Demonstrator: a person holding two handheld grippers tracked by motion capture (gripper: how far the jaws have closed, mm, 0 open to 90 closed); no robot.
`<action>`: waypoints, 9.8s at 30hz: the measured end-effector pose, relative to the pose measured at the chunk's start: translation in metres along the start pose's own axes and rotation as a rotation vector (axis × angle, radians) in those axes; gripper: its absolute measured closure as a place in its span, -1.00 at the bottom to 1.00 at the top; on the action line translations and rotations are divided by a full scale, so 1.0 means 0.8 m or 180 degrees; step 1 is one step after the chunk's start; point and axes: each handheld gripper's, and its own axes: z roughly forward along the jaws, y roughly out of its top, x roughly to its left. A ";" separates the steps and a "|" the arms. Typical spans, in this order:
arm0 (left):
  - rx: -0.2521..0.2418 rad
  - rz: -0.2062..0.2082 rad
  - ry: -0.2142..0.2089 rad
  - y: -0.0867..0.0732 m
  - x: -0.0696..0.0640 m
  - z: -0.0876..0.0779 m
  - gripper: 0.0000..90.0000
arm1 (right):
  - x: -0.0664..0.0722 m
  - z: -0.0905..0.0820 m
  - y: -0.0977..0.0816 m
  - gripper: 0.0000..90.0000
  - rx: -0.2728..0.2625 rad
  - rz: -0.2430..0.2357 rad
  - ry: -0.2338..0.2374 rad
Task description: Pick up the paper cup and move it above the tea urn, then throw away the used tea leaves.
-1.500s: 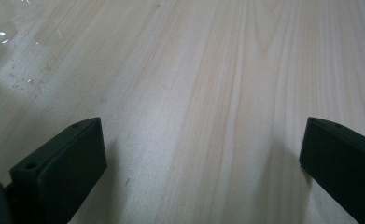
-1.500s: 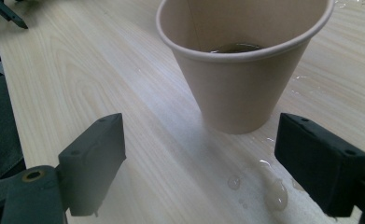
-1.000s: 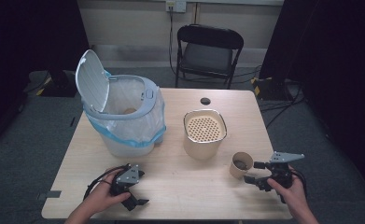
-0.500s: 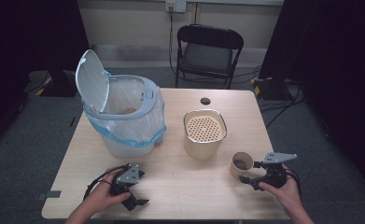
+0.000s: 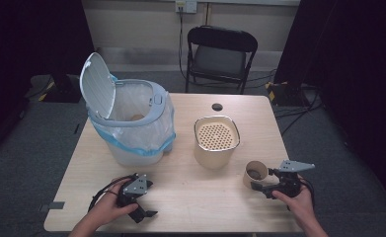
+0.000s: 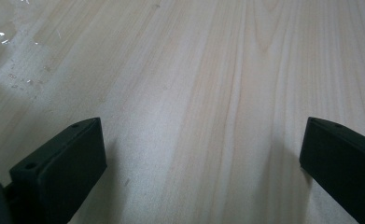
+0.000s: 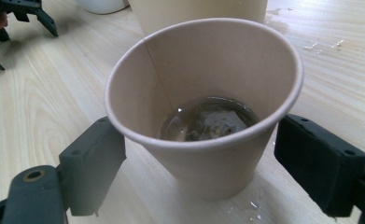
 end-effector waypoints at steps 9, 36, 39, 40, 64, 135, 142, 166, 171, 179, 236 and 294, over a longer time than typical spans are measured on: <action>0.0003 -0.0001 0.0000 0.000 0.000 0.000 -1.00 | 0.001 0.011 -0.004 -0.59 -0.0018 -0.0056 -0.0007; -0.0001 -0.0001 -0.0001 0.000 0.000 0.000 -1.00 | 0.002 0.026 -0.001 -0.52 -0.0106 -0.0245 -0.0029; -0.0004 0.0002 -0.0002 0.000 0.000 0.000 -1.00 | 0.003 0.026 -0.002 -0.50 -0.0104 -0.0262 -0.0051; 0.0002 -0.0005 -0.0002 0.000 0.000 0.000 -1.00 | 0.003 0.026 -0.002 -0.50 -0.0110 -0.0256 -0.0054; 0.0003 -0.0006 -0.0007 0.000 0.000 0.000 -1.00 | 0.005 0.020 0.008 -0.41 -0.0137 -0.0308 -0.0157; 0.0008 -0.0005 -0.0017 0.000 0.000 0.000 -1.00 | -0.105 0.059 0.175 -0.37 -0.0208 -0.0662 -0.0618; 0.0006 -0.0005 -0.0007 0.000 0.000 0.000 -1.00 | -0.110 0.068 0.191 -0.37 -0.0206 -0.0705 -0.0639; 0.0005 0.0039 0.0020 0.000 0.001 0.000 -1.00 | -0.114 0.089 0.239 -0.37 -0.0317 -0.1131 -0.0570; 0.0004 0.0027 0.0006 0.000 0.001 0.000 -1.00 | -0.113 0.088 0.253 -0.37 -0.0330 -0.1227 -0.0554; 0.0014 0.0033 0.0019 0.000 0.001 -0.001 -1.00 | -0.106 0.088 0.270 -0.37 -0.0300 -0.1385 -0.0502; 0.0009 0.0031 0.0019 0.000 0.001 -0.001 -1.00 | -0.015 0.105 0.284 -0.35 0.0377 -0.3919 -0.1435; 0.0002 -0.0004 -0.0010 0.000 0.000 0.000 -1.00 | -0.032 0.089 0.282 -0.38 0.0336 -0.1732 -0.0710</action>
